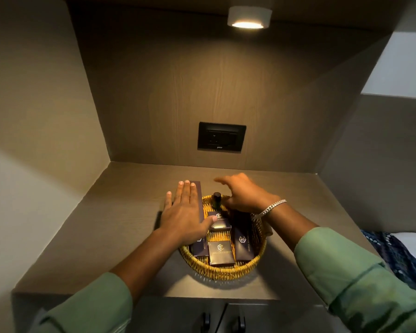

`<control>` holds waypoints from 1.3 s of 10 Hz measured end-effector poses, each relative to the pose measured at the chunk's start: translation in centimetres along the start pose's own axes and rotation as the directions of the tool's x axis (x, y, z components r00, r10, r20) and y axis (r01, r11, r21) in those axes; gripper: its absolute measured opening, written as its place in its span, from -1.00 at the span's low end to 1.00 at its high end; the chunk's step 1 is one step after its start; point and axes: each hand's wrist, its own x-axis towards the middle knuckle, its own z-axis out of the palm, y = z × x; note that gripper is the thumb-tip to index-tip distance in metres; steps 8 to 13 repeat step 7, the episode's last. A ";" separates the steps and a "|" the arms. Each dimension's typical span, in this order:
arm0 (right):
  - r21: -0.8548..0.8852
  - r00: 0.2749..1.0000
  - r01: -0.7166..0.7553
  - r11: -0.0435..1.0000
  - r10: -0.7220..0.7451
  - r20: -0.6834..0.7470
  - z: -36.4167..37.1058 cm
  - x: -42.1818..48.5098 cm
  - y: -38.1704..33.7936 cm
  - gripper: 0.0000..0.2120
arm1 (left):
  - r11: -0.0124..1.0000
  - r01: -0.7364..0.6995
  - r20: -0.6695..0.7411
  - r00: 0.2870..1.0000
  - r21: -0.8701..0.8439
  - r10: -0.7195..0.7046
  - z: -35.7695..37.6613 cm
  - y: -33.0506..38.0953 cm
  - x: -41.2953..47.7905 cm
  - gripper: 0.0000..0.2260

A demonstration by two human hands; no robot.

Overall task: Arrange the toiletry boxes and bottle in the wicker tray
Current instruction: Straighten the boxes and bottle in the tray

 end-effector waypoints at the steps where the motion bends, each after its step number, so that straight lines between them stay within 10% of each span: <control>1: 0.143 0.977 -0.049 0.989 0.077 -0.198 -0.3 -2.8 1.3 -0.47 | 0.999 -0.009 -0.017 1.000 -0.032 0.008 0.2 -0.1 -0.3 -0.14; 4: 0.454 0.770 -0.268 0.850 0.472 -0.429 6.0 -12.0 2.9 -0.64 | 0.996 -0.037 -0.048 0.998 -0.086 0.033 0.7 -0.9 -2.0 -0.23; 13: 0.381 0.755 -0.316 0.869 0.474 -0.453 6.6 -9.4 1.1 -0.62 | 0.991 0.007 -0.048 0.999 -0.135 -0.014 0.1 -2.9 -2.7 -0.18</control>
